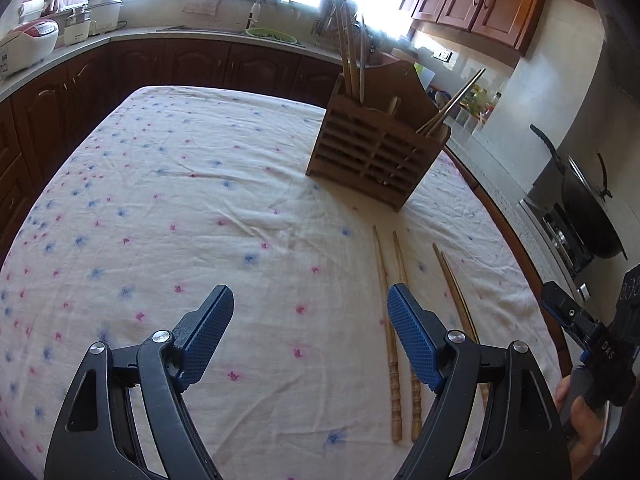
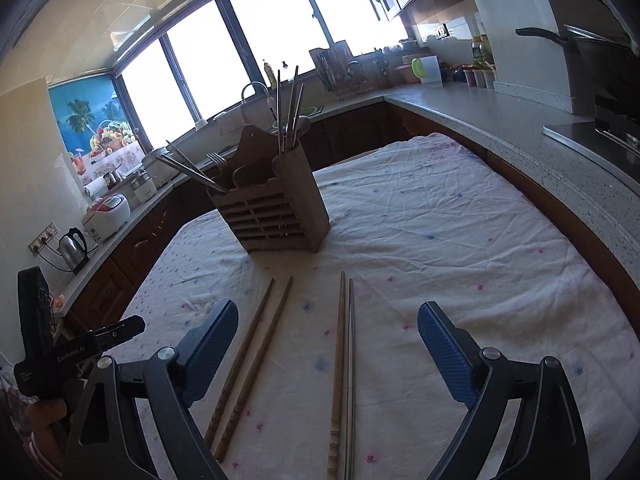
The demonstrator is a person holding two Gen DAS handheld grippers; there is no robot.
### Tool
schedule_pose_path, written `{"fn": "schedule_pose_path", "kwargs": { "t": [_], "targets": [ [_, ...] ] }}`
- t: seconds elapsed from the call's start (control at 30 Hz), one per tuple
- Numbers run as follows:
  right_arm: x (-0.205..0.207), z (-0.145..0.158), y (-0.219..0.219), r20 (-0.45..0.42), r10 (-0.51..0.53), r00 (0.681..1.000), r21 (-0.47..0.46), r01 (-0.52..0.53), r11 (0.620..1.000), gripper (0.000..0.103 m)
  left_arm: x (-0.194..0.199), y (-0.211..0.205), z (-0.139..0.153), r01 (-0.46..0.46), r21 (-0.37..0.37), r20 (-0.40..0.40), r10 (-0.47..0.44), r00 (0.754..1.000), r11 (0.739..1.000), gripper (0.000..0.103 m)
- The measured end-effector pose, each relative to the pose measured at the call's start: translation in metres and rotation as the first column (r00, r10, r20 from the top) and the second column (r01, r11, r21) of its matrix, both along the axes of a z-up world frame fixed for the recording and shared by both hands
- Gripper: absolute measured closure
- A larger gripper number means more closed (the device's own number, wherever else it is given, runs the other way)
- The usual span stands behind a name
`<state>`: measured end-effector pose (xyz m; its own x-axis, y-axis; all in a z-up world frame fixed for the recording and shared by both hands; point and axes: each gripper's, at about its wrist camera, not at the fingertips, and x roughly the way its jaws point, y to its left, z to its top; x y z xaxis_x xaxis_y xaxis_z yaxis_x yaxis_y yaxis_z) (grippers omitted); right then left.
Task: Organize utensils
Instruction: 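Open both tools and move them back to the remaining chopsticks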
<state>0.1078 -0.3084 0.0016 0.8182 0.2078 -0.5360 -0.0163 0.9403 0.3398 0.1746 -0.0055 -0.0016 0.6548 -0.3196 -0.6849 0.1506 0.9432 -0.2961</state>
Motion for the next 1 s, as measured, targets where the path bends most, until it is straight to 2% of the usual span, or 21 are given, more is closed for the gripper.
{"fn": "schedule_pose_path", "kwargs": {
  "t": [0.17, 0.27, 0.33, 0.37, 0.43, 0.53, 0.83, 1.0],
  "targets": [
    [0.004, -0.011, 0.003, -0.043, 0.016, 0.999, -0.002, -0.016, 1.0, 0.012, 0.006, -0.015, -0.007, 0.04, 0.033, -0.031, -0.039, 0.999, 0.999, 0.022],
    [0.012, -0.014, 0.007, -0.068, 0.021, 0.997, -0.03, -0.023, 0.999, 0.02, 0.011, -0.023, -0.011, 0.049, 0.052, -0.042, -0.047, 0.998, 0.997, 0.026],
    [0.022, -0.019, 0.009, -0.093, 0.028, 0.995, -0.048, -0.033, 0.998, 0.038, 0.014, -0.026, -0.015, 0.058, 0.052, -0.061, -0.054, 0.997, 0.997, 0.033],
    [0.027, -0.022, 0.009, -0.108, 0.034, 0.994, -0.05, -0.039, 0.998, 0.043, 0.016, -0.027, -0.018, 0.062, 0.049, -0.073, -0.059, 0.996, 0.997, 0.039],
    [0.039, -0.027, 0.011, -0.143, 0.047, 0.989, -0.054, -0.056, 0.997, 0.064, 0.02, -0.028, -0.022, 0.067, 0.045, -0.096, -0.063, 0.993, 0.997, 0.044],
    [0.056, -0.035, 0.016, -0.175, 0.08, 0.981, -0.061, -0.091, 0.994, 0.077, 0.026, -0.031, -0.026, 0.079, 0.038, -0.112, -0.074, 0.991, 0.996, 0.049],
    [0.109, -0.066, 0.025, -0.305, 0.122, 0.944, -0.079, -0.153, 0.985, 0.089, 0.062, -0.059, -0.03, 0.163, 0.022, -0.141, -0.158, 0.977, 0.986, 0.062],
    [0.121, -0.066, 0.024, -0.311, 0.13, 0.941, -0.082, -0.163, 0.983, 0.091, 0.093, -0.088, -0.037, 0.225, 0.069, -0.164, -0.211, 0.964, 0.972, 0.07]
  ]
}}
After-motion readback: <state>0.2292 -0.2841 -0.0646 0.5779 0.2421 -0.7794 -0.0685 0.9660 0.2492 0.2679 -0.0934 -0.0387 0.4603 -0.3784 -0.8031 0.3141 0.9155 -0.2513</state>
